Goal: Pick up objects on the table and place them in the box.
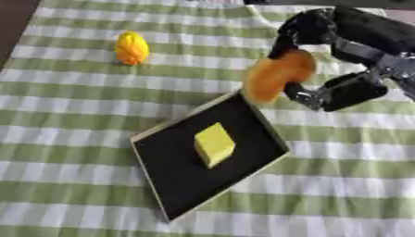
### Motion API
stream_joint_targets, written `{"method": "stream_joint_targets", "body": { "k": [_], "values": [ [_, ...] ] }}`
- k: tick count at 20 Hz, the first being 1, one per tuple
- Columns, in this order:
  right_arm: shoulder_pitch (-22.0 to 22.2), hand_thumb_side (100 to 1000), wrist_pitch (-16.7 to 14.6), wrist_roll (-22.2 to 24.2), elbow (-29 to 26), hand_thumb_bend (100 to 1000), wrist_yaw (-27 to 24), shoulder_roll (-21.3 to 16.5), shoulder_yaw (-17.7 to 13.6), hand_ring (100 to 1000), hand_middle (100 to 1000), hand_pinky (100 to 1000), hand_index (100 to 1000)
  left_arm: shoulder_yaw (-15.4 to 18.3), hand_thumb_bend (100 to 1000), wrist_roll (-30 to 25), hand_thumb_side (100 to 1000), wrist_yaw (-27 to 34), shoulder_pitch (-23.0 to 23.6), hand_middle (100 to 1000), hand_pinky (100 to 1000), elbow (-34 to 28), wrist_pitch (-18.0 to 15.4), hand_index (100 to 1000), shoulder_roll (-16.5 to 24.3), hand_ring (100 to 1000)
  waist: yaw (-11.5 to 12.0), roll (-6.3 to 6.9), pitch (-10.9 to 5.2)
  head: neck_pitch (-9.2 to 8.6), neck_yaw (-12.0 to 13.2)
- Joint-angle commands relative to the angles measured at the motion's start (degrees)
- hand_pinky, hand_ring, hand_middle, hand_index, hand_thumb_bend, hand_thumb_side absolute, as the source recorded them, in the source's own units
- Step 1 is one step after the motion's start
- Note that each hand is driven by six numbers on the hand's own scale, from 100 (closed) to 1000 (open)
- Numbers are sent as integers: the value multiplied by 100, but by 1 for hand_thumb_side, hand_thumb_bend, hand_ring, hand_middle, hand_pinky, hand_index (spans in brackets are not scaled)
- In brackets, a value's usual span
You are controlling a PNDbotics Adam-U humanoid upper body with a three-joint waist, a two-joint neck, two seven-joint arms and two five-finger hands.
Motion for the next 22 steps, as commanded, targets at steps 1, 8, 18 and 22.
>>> {"method": "stream_joint_targets", "body": {
  "k": [1, 8, 18, 22],
  "values": [
    [-223, 202, 288, 350, -31, 100, 77, 213, 141, 689, 394, 799, 433, -21, 100, 61, 495, -74, -70, 723, 732, -140, -11, 840, 234, 764, 15, 39, -137, 20, -22],
    [-342, 244, 159, 712, 550, 100, 710, 629, 530, 714, 428, 810, 468, -48, 100, -10, 526, -55, -65, 724, 730, -105, -4, 839, 220, 762, 34, 14, -105, -5, 9],
    [-389, 228, -124, 1219, 1024, 100, 1148, 1063, 842, 947, 768, 976, 891, -51, 100, -131, 557, 15, -49, 725, 727, -40, 23, 839, 178, 760, 33, 24, -80, -30, 36],
    [-340, 234, -313, 1427, 820, 100, 1452, 1000, 664, 1000, 846, 1000, 962, -40, 100, -160, 561, 29, -22, 725, 727, -8, 14, 839, 189, 759, 9, 27, -82, -26, 62]
  ]
}}
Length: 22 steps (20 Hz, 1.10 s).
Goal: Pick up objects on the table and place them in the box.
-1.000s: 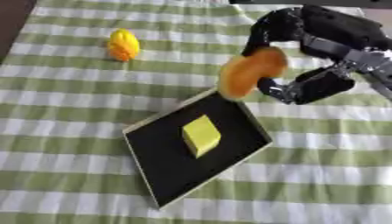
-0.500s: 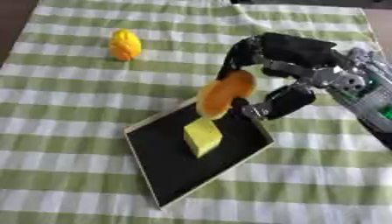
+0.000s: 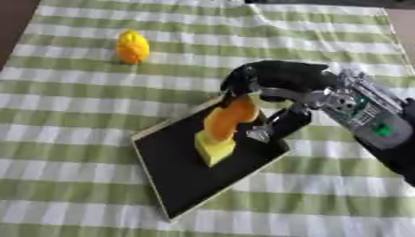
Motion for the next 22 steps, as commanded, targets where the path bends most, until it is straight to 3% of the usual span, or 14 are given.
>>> {"method": "stream_joint_targets", "body": {
  "k": [1, 5, 12, 15, 18, 19, 22],
  "values": [
    [-10, 234, -114, 88, -227, 100, 234, -165, -171, 1000, 846, 1000, 962, 31, 100, -39, 561, 18, -27, 725, 727, -30, -15, 839, 192, 759, -12, 35, -97, -25, 33],
    [64, 170, -189, 9, -509, 100, 281, -257, -349, 1000, 872, 1000, 981, 31, 100, -54, 565, 29, -16, 725, 726, -15, -21, 840, 192, 759, -34, 42, -98, -23, 62],
    [158, 100, 226, -282, -1029, 100, -622, -478, -984, 1000, 835, 1000, 963, 26, 100, -69, 561, 34, 4, 724, 726, 9, -34, 839, 210, 759, -89, 58, -130, -39, 102],
    [274, 100, 434, -730, -1083, 100, -1317, -634, -1451, 995, 824, 1000, 944, 23, 100, -75, 560, 21, 10, 725, 726, 28, -33, 839, 229, 759, -126, 61, -149, -29, 144],
    [556, 101, 375, -1398, -1089, 100, -2337, -932, -1965, 974, 812, 993, 921, 12, 100, -86, 520, -7, 5, 725, 726, 84, -78, 839, 328, 759, -173, 62, -150, -46, 207],
    [724, 129, 274, -1638, -1090, 100, -2685, -1066, -2149, 973, 811, 991, 916, 2, 100, -93, 513, -24, -6, 725, 726, 122, -113, 839, 389, 759, -194, 61, -145, -60, 251],
    [1289, 349, -200, -2173, -1090, 100, -3562, -1360, -2604, 964, 799, 989, 885, -60, 100, -134, 454, -74, -88, 725, 727, 301, -258, 840, 613, 759, -250, 60, -109, -106, 377]
  ]
}}
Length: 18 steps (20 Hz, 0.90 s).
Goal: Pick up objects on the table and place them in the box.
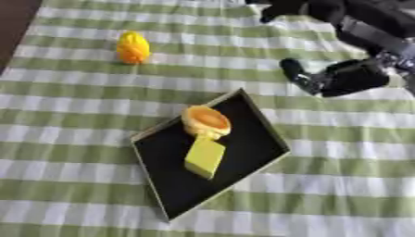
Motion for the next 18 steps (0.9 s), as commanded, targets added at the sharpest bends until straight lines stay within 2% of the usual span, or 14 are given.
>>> {"method": "stream_joint_targets", "body": {
  "k": [1, 2, 4, 6, 7, 9, 10, 11, 14, 16, 18],
  "values": [
    [361, 349, -440, -527, -113, 100, -856, -442, -545, 958, 793, 986, 873, -59, 100, -62, 428, -83, -150, 725, 727, 143, -181, 840, 480, 760, -35, 24, -83, -101, 130],
    [549, 317, -582, -661, -113, 100, -1037, -477, -688, 953, 789, 982, 865, -97, 100, -94, 395, -110, -198, 725, 728, 238, -257, 841, 584, 760, -55, 25, -66, -108, 166],
    [1023, 310, -918, -1004, -113, 100, -1304, -473, -1054, 950, 789, 980, 857, -199, 100, -175, 347, -195, -363, 727, 729, 552, -447, 842, 897, 760, -115, 29, -17, -143, 284],
    [1509, 237, -1289, -1291, -113, 100, -1333, -388, -1384, 946, 788, 975, 853, -325, 100, -279, 326, -319, -586, 729, 731, 995, -663, 844, 1234, 761, -171, 36, 35, -182, 400],
    [1752, 234, -1492, -1424, -113, 100, -1280, -303, -1518, 944, 787, 974, 850, -403, 100, -347, 327, -401, -727, 730, 732, 1257, -763, 846, 1414, 762, -204, 42, 62, -202, 457],
    [2210, 205, -1869, -1687, -113, 100, -1082, -89, -1711, 941, 784, 971, 843, -607, 100, -559, 417, -626, -1076, 733, 733, 1892, -906, 850, 1757, 762, -278, 61, 108, -239, 554],
    [2389, 172, -2015, -1810, -113, 100, -946, 15, -1768, 937, 781, 968, 835, -718, 100, -691, 384, -739, -1265, 734, 736, 2227, -961, 855, 1892, 762, -309, 70, 126, -255, 581],
    [2556, 155, -2139, -1928, -113, 100, -785, 140, -1814, 936, 780, 967, 832, -850, 100, -866, 301, -903, -1491, 734, 740, 2600, -995, 862, 2048, 765, -359, 90, 146, -272, 606],
    [2862, 137, -2373, -2267, -113, 100, -309, 467, -1843, 934, 779, 967, 832, -1192, 100, -1369, 153, -1544, -2170, 736, 753, 3651, -1207, 875, 2316, 774, -478, 139, 188, -306, 617],
    [2968, 132, -2442, -2481, -113, 100, -62, 639, -1841, 932, 776, 966, 830, -1374, 100, -1622, 104, -2091, -2637, 744, 765, 4324, -1387, 884, 2347, 786, -560, 184, 204, -312, 607],
    [3022, 140, -2454, -2669, -113, 100, 114, 738, -1833, 933, 776, 967, 829, -1511, 100, -1816, 100, -2697, -3107, 750, 772, 4998, -1552, 887, 2272, 791, -657, 237, 211, -319, 624]
  ]
}}
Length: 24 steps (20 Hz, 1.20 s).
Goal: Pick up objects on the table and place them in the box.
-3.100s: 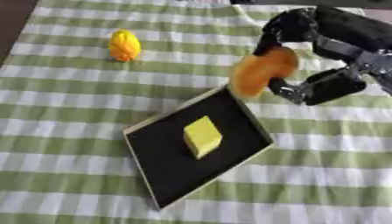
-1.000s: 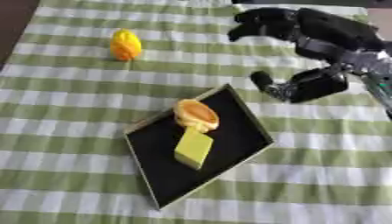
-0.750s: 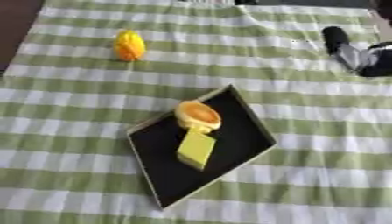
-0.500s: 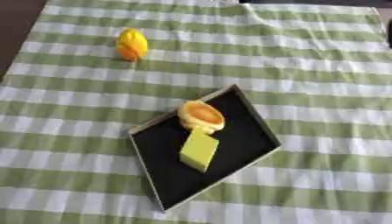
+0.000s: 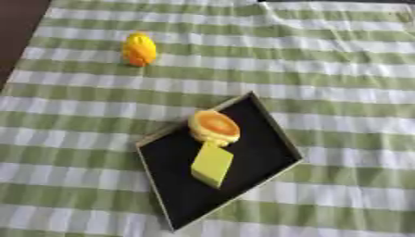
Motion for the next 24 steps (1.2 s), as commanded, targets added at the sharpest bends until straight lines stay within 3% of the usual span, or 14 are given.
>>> {"method": "stream_joint_targets", "body": {
  "k": [1, 5, 7, 8, 9, 12, 17, 24],
  "values": [
    [45, 138, -44, -298, -85, 100, 313, 37, -81, 933, 776, 967, 829, -176, 100, -308, 100, -897, -580, 753, 780, 967, -259, 889, 179, 797, -81, 61, -92, -94, 34],
    [33, 204, 55, -472, -85, 100, 509, 73, -31, 930, 774, 970, 827, -204, 103, -435, 100, -2101, -1322, 781, 832, 2026, -475, 893, -175, 848, -261, 144, -48, -164, 62],
    [-8, 211, 94, -516, -85, 100, 542, 62, -1, 929, 772, 970, 826, -171, 200, -441, 100, -2702, -1568, 792, 880, 2370, -476, 897, -364, 880, -332, 177, -18, -190, 94],
    [-25, 212, 100, -525, -85, 100, 553, 58, 11, 929, 771, 970, 826, -147, 207, -436, 100, -2964, -1661, 792, 882, 2502, -477, 897, -454, 880, -359, 189, -3, -202, 111],
    [-41, 230, 107, -531, -85, 100, 562, 54, 21, 928, 771, 970, 825, -130, 280, -437, 100, -3209, -1735, 798, 901, 2613, -474, 902, -530, 894, -385, 204, 16, -219, 127],
    [-87, 261, 141, -548, -85, 100, 577, 45, 47, 926, 769, 971, 823, -79, 326, -426, 100, -3823, -1873, 815, 911, 2847, -434, 908, -702, 907, -441, 251, 63, -251, 172],
    [-137, 368, 299, -548, -85, 100, 571, 59, 79, 926, 766, 977, 818, -95, 350, -554, 110, -4228, -1961, 838, 918, 3063, -563, 892, -828, 920, -462, 317, 104, -277, 221],
    [-179, 390, 498, -521, -85, 100, 421, 54, 79, 925, 763, 980, 813, -145, 383, -935, 117, -4276, -2090, 840, 920, 3171, -739, 892, -1000, 924, -468, 350, 81, -283, 289]
  ]
}}
